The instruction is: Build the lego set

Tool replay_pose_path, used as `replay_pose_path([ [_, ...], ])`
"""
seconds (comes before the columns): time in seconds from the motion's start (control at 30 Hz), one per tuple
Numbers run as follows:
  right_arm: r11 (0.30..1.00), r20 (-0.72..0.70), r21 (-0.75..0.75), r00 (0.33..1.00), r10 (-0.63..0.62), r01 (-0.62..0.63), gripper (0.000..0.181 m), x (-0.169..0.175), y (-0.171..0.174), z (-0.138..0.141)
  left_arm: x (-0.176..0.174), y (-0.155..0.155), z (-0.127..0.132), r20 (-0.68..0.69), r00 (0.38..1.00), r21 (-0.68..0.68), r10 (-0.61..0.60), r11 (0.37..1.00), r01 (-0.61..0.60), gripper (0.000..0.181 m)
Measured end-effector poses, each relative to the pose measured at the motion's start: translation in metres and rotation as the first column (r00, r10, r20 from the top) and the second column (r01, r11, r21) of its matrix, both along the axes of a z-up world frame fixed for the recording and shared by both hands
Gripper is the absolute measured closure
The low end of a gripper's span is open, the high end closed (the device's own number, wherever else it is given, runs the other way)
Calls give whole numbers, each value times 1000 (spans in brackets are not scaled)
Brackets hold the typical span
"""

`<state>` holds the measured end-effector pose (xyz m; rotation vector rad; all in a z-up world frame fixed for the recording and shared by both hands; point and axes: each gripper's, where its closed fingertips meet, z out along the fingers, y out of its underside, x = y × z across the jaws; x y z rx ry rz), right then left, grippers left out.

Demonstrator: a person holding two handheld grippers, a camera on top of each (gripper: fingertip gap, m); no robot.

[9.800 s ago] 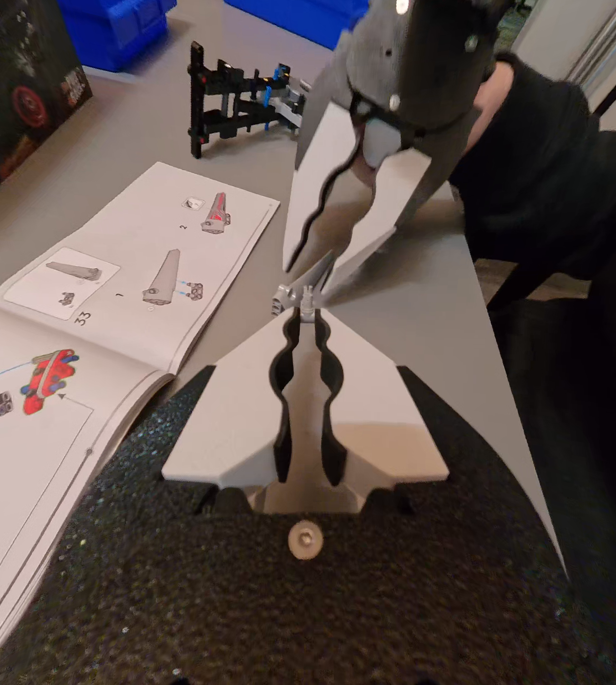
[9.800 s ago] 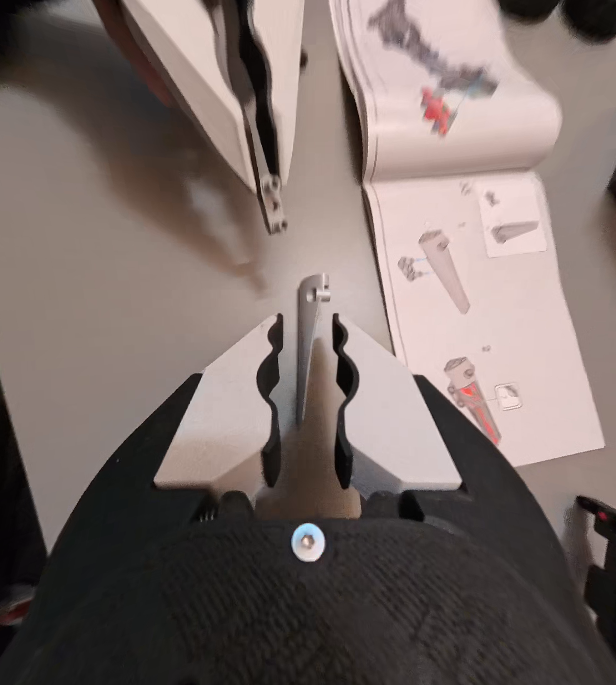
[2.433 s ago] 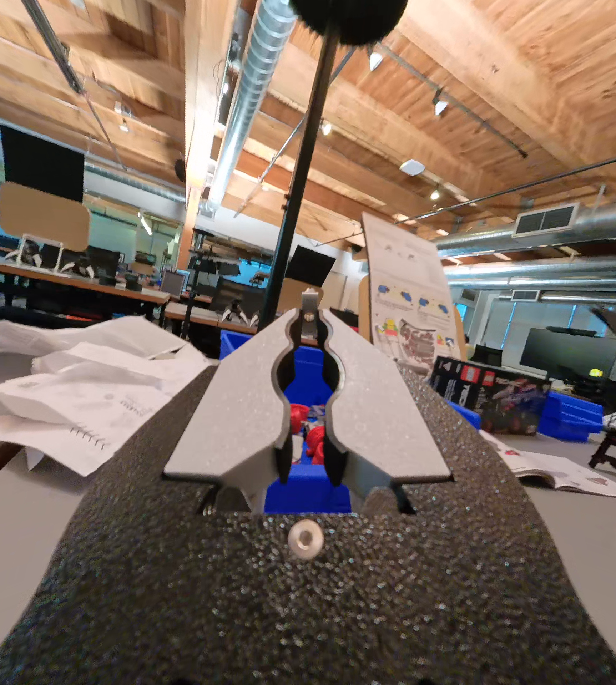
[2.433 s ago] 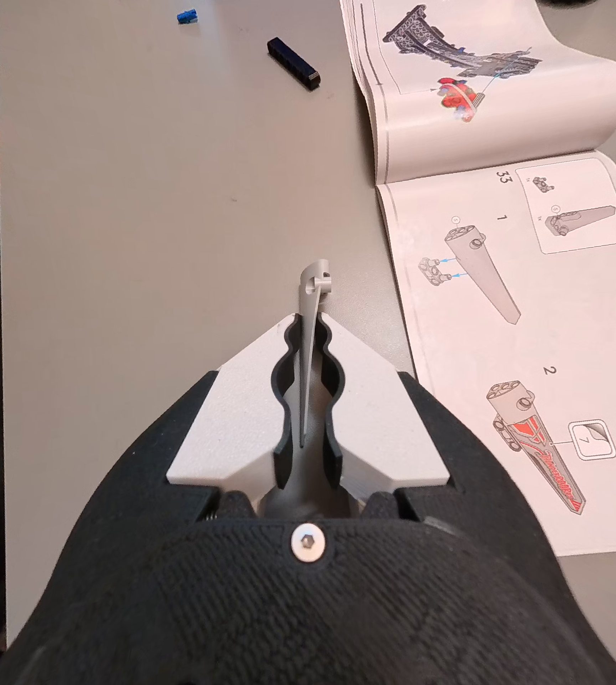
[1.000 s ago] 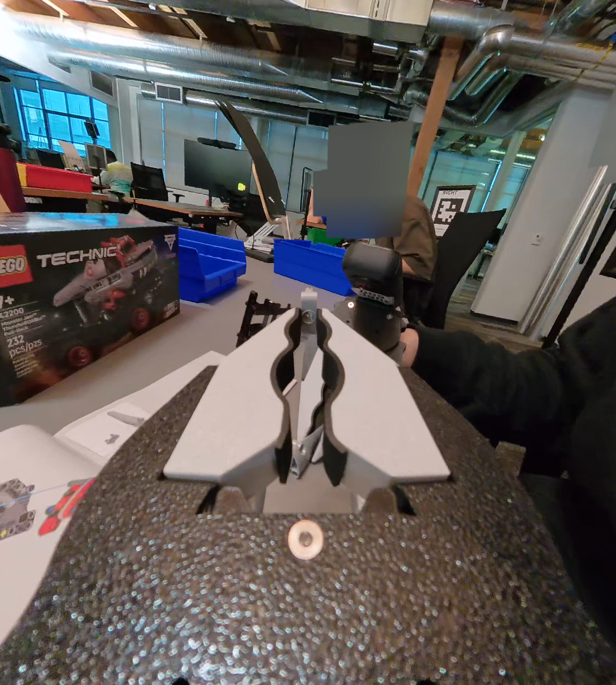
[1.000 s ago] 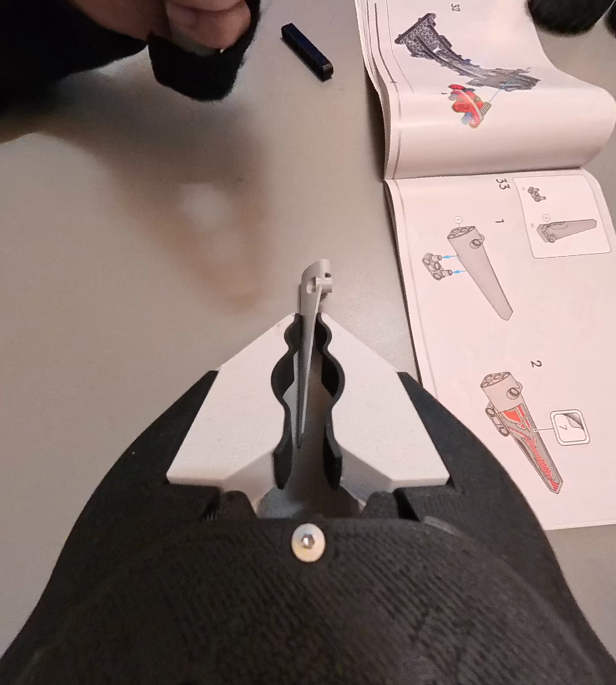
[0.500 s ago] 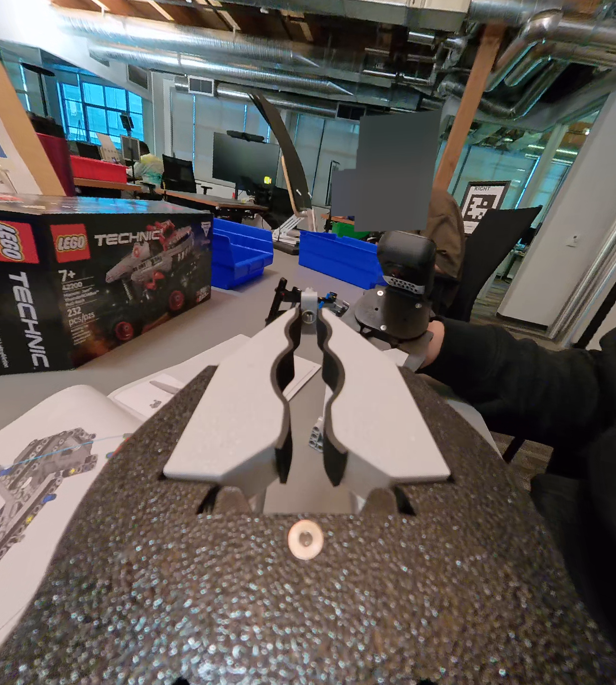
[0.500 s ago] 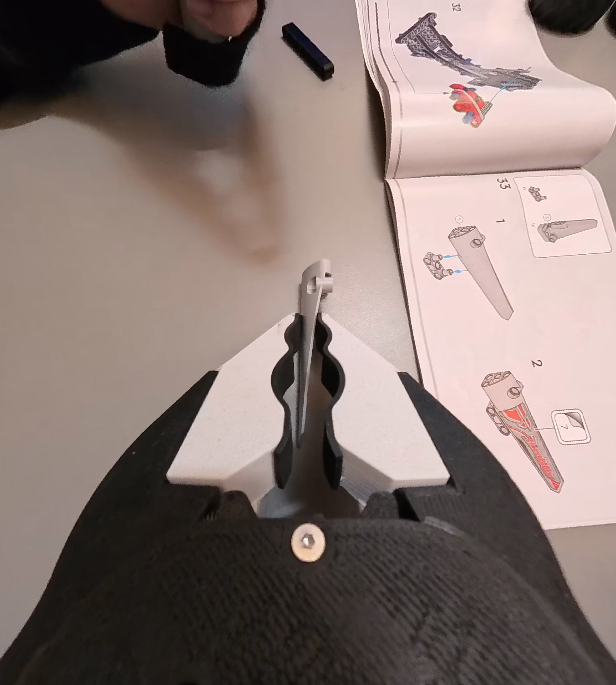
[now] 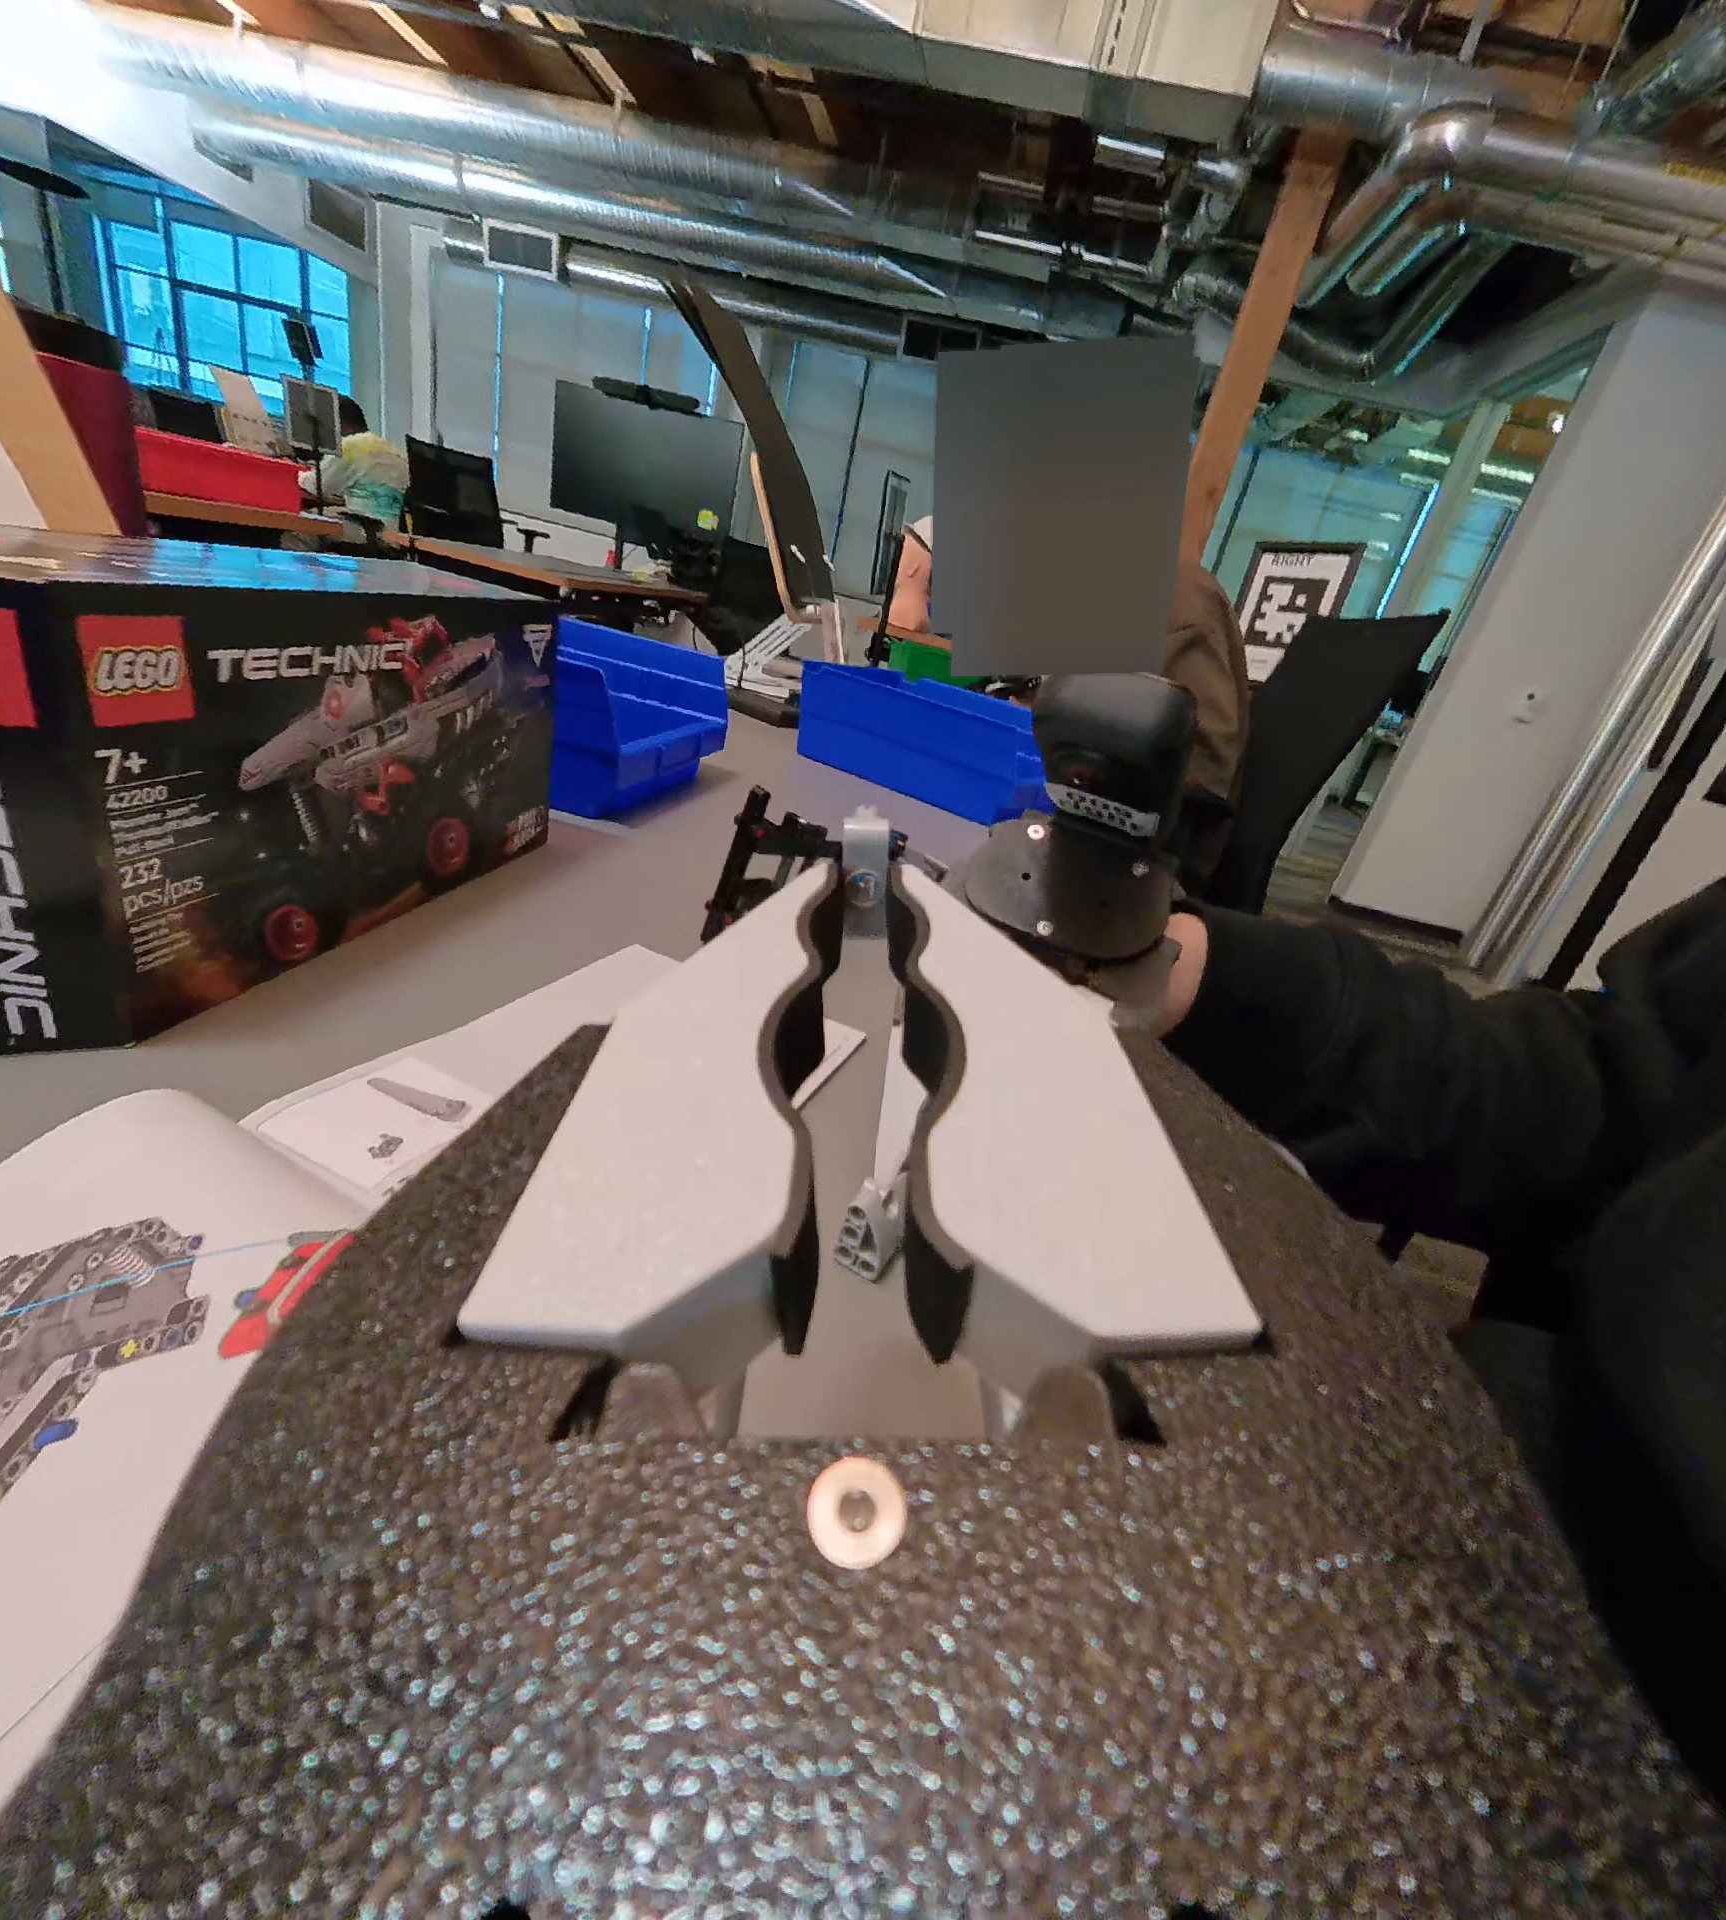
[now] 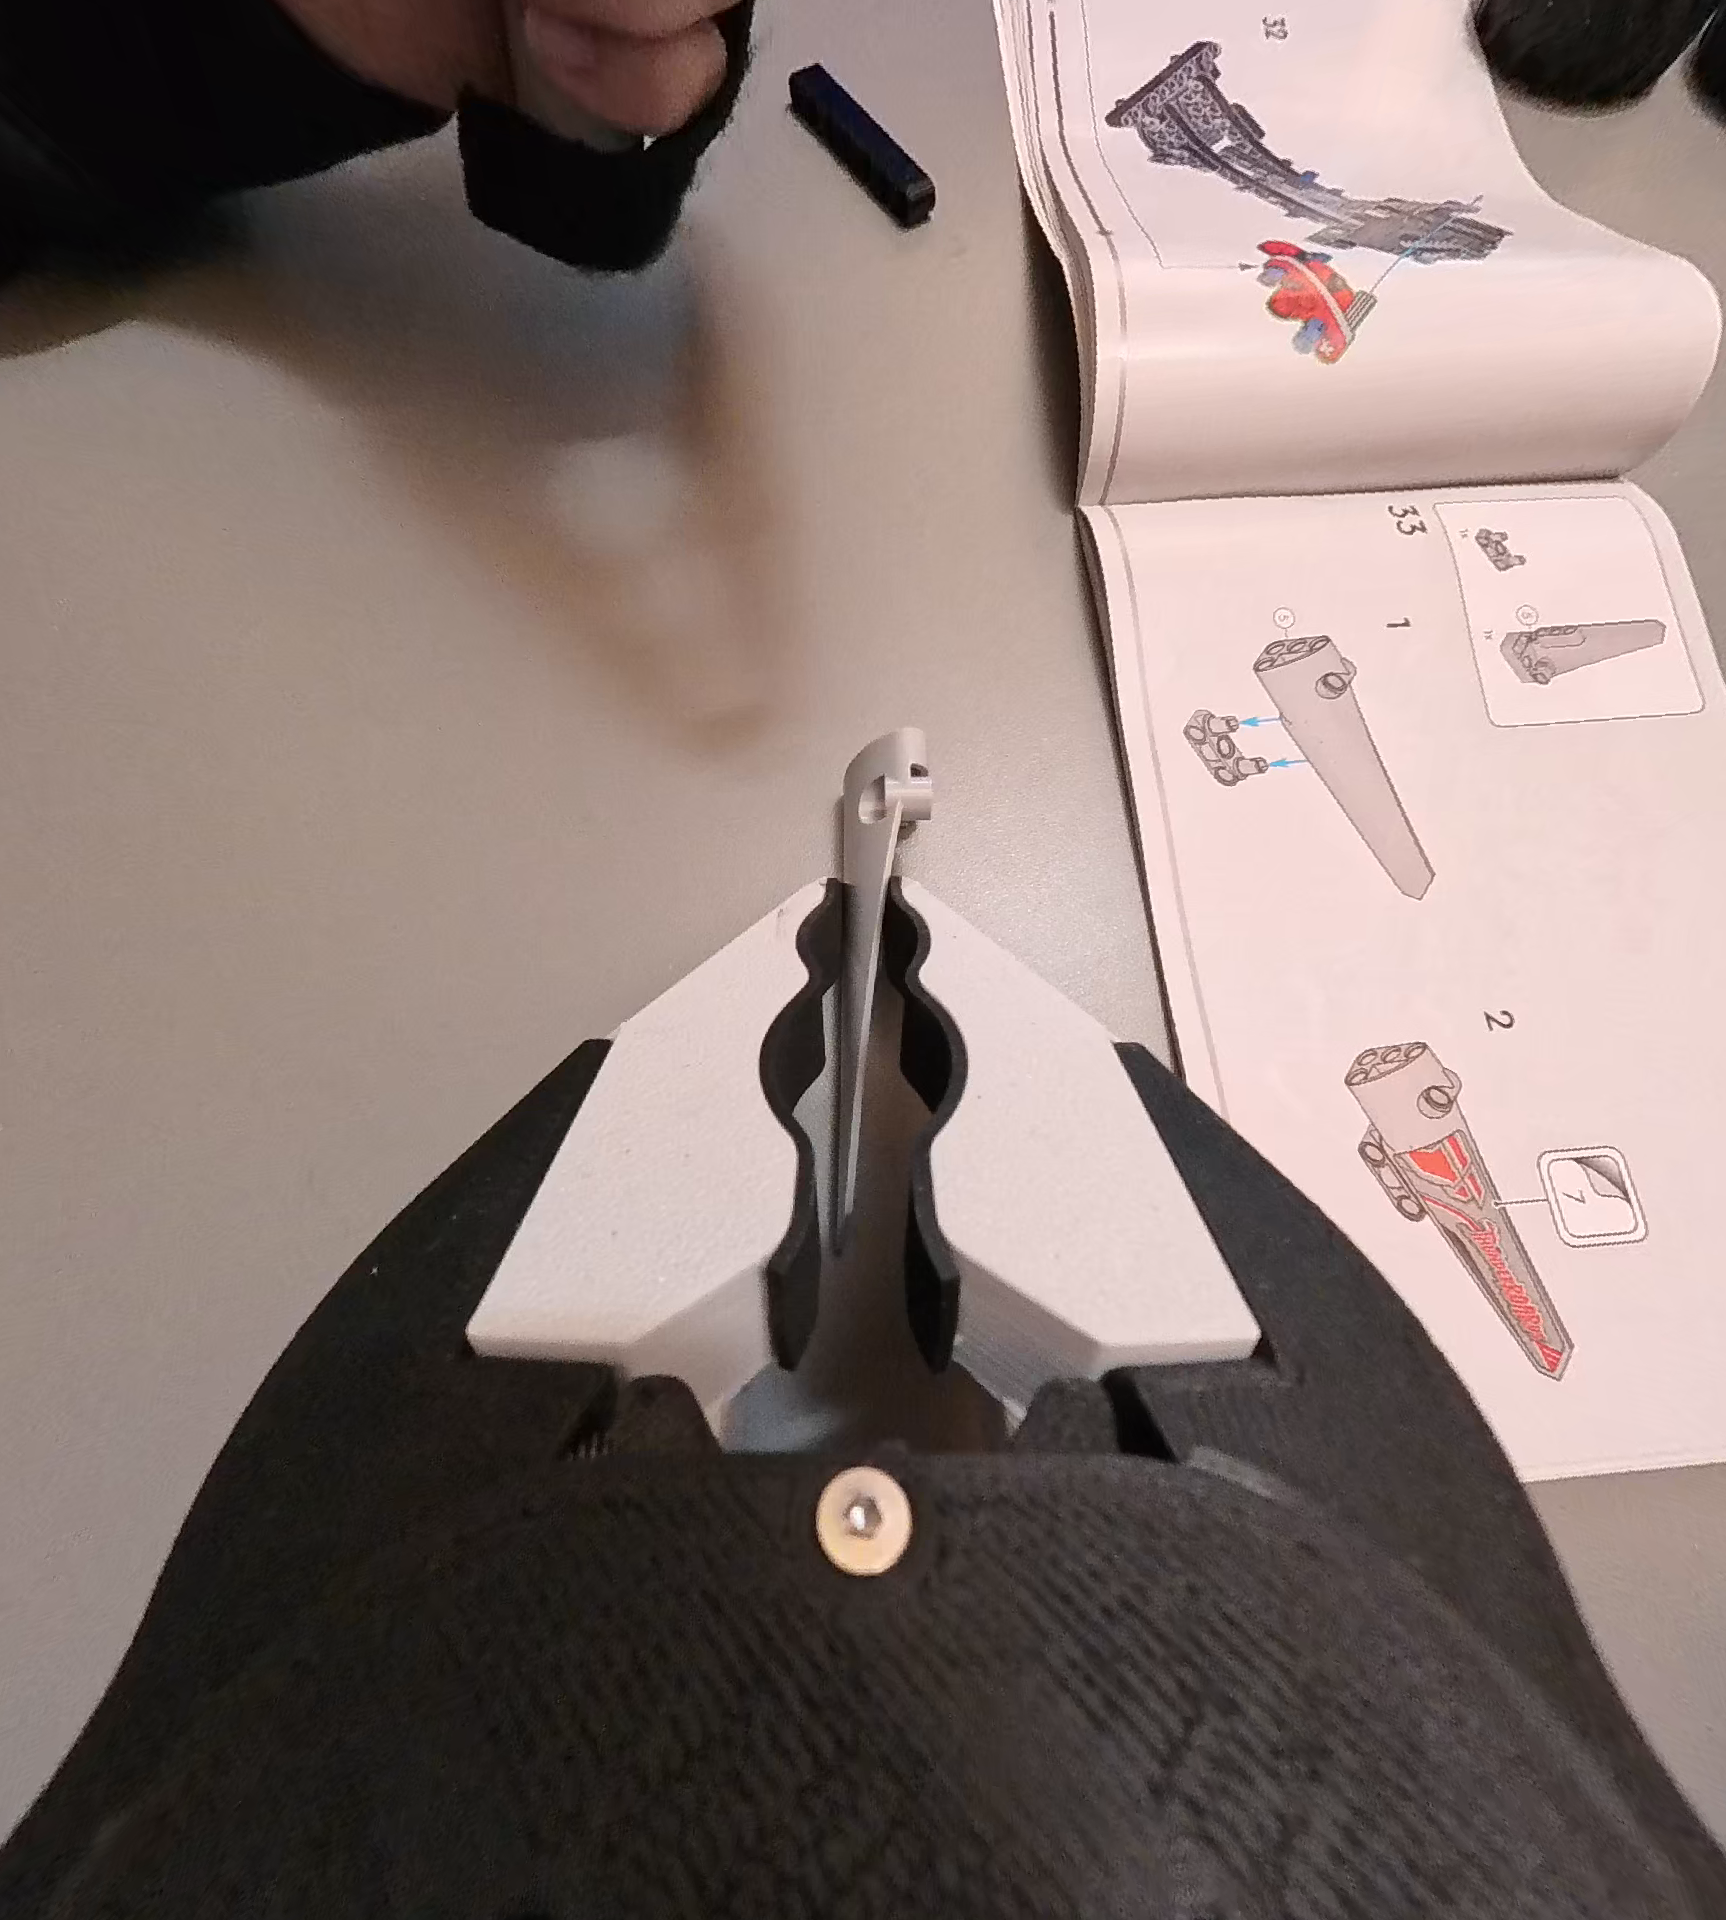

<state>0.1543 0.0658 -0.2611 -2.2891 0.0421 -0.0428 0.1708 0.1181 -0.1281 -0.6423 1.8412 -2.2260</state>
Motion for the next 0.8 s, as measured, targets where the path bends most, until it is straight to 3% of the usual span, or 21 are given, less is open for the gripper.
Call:
replay_pose_path([
  [0.17,1000,-3,1,1000,4,-4,176,-1,0,0,-1,-5,-7,19,1000,64,-1,998,0,176],
  [0.8,999,22,-42,999,23,-22,165,1,-12,1,-2,1,1,-18,1000,-17,-22,1000,22,176],
])
